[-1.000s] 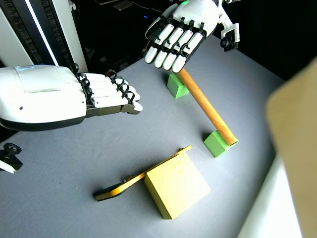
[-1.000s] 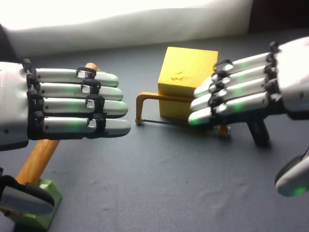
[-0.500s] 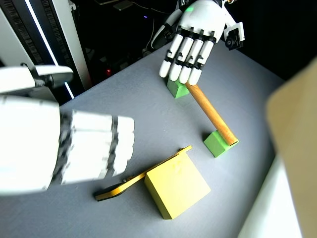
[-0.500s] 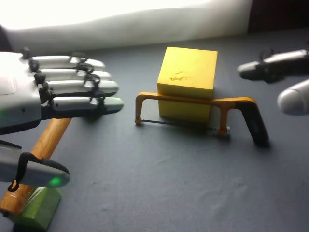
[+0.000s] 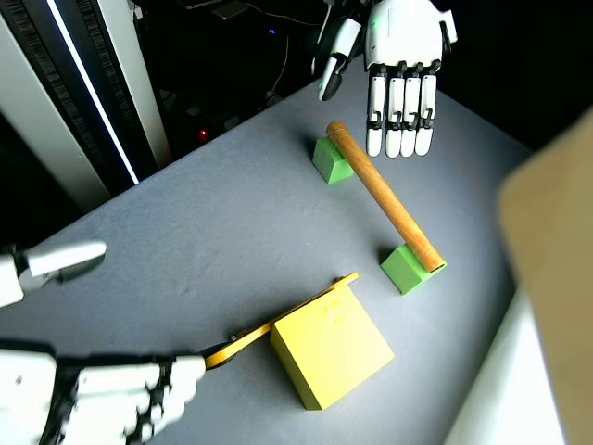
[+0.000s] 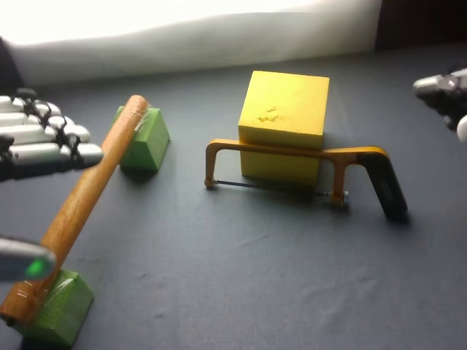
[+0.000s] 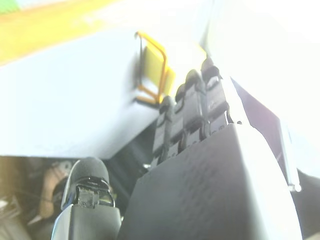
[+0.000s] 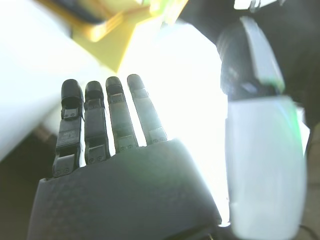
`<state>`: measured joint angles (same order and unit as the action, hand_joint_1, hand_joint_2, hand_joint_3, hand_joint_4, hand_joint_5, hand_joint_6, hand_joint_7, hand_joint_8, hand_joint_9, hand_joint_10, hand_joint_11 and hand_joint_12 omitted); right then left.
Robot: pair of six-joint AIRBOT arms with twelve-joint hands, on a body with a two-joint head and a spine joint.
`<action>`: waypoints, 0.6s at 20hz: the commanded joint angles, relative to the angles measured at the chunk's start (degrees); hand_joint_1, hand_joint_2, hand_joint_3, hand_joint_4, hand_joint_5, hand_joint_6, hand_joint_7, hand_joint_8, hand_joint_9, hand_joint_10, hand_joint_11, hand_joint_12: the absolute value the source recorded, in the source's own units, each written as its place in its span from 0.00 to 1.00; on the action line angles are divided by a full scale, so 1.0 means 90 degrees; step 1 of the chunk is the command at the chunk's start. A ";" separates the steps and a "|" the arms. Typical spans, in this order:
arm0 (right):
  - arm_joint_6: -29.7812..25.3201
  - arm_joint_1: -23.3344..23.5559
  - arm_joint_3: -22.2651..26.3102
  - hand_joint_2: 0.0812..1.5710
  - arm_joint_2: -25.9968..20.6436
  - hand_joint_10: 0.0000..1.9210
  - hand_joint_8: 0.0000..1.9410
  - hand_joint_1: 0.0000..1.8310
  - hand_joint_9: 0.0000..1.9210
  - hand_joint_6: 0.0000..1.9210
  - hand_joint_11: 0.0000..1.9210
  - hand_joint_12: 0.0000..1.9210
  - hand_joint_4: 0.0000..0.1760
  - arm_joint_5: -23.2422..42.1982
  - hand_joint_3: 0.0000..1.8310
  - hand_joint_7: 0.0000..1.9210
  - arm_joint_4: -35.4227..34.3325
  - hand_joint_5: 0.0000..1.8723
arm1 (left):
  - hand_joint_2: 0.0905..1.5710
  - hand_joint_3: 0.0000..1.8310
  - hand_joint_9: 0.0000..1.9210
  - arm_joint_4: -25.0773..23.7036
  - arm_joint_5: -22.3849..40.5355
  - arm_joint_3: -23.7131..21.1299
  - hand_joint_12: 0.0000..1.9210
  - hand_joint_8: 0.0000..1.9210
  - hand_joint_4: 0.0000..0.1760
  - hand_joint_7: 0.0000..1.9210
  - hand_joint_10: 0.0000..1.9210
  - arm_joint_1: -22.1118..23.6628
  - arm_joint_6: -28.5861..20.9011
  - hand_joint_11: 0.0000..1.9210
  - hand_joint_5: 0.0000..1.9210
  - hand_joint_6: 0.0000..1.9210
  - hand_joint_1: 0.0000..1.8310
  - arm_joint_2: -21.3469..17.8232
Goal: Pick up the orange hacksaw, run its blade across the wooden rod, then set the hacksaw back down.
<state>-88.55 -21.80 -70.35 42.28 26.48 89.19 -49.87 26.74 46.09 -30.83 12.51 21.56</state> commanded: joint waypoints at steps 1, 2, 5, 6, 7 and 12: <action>-0.0088 -0.0002 -0.0017 0.67 -0.0056 0.00 0.00 0.34 0.01 0.00 0.00 0.17 0.00 -0.0088 0.01 0.00 -0.0436 0.02 | 0.74 0.00 0.04 0.0263 0.0175 -0.0030 0.12 0.00 0.00 0.06 0.00 0.0046 -0.0045 0.00 0.07 0.00 0.02 -0.0141; -0.0095 -0.0144 -0.0012 0.66 -0.0039 0.00 0.00 0.36 0.02 0.00 0.00 0.20 0.00 -0.0088 0.00 0.01 -0.0672 0.02 | 0.74 0.00 0.04 0.0263 0.0150 -0.0130 0.12 0.00 0.00 0.05 0.00 0.0035 -0.0116 0.00 0.07 0.00 0.02 -0.0276; 0.0407 -0.0621 -0.0014 0.65 0.0077 0.00 0.00 0.41 0.02 0.00 0.00 0.23 0.00 -0.0314 0.00 0.01 -0.1641 0.03 | 0.74 0.00 0.05 0.0263 0.0076 -0.0457 0.11 0.00 0.00 0.06 0.00 -0.0036 -0.0309 0.00 0.08 0.00 0.05 -0.0692; 0.1132 -0.0799 -0.0024 0.66 0.0148 0.00 0.00 0.41 0.02 0.00 0.00 0.22 0.00 -0.0426 0.00 0.01 -0.2423 0.02 | 0.74 0.00 0.04 0.0263 0.0165 -0.0536 0.10 0.00 0.00 0.06 0.00 -0.0046 -0.0309 0.00 0.07 0.00 0.05 -0.0802; 0.1685 -0.0983 -0.0049 0.65 0.0218 0.00 0.00 0.44 0.03 0.00 0.00 0.23 0.00 -0.0389 0.00 0.02 -0.3103 0.03 | 0.74 0.00 0.04 0.0263 0.0258 -0.0577 0.11 0.00 0.00 0.05 0.00 -0.0045 -0.0309 0.00 0.07 0.00 0.04 -0.0863; 0.4189 -0.2678 -0.0386 0.64 0.0792 0.00 0.00 0.54 0.06 0.01 0.00 0.32 0.00 0.1508 0.00 0.05 -0.6755 0.06 | 0.74 0.00 0.05 0.0259 0.1095 -0.0671 0.10 0.00 0.00 0.06 0.00 -0.0075 -0.0309 0.00 0.07 0.00 0.04 -0.1057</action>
<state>-50.09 -47.57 -73.87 50.17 32.67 30.48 -50.04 32.38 39.97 -32.36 9.96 12.47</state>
